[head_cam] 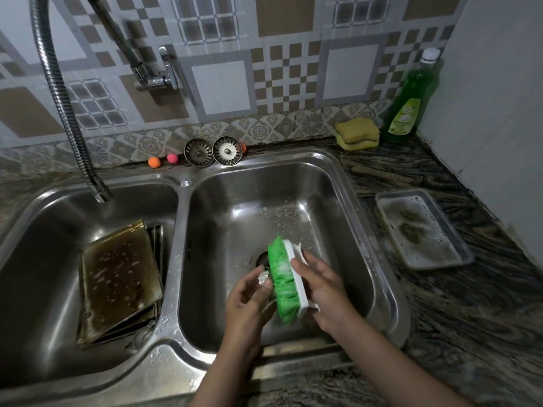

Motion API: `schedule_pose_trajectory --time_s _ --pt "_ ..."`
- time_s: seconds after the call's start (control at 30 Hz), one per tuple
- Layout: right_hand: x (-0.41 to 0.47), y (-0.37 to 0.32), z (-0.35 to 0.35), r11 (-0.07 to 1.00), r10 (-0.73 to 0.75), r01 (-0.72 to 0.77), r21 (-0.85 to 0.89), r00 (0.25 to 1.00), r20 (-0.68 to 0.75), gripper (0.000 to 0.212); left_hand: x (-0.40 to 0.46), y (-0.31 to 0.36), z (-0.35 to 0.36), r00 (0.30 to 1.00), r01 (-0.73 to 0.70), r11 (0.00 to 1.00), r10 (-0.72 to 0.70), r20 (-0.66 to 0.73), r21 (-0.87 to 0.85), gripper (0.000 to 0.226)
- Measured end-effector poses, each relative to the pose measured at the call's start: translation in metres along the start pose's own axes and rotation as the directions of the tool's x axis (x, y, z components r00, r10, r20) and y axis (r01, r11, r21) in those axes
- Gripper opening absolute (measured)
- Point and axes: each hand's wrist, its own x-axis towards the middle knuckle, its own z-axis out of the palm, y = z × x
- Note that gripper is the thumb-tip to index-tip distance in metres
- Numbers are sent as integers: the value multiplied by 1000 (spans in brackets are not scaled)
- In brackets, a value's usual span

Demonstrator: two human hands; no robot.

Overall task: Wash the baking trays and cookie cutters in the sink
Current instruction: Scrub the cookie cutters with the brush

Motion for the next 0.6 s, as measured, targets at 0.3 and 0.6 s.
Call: schedule_pose_trajectory --time_s 0.3,0.6 --pt "8 -5 7 825 -305 331 -459 943 132 63 10 10 0 998 50 993 -47 37 -102 25" --pt "1 -7 1 830 -335 353 -432 935 119 60 12 9 -6 994 108 992 -107 20 -65 24"
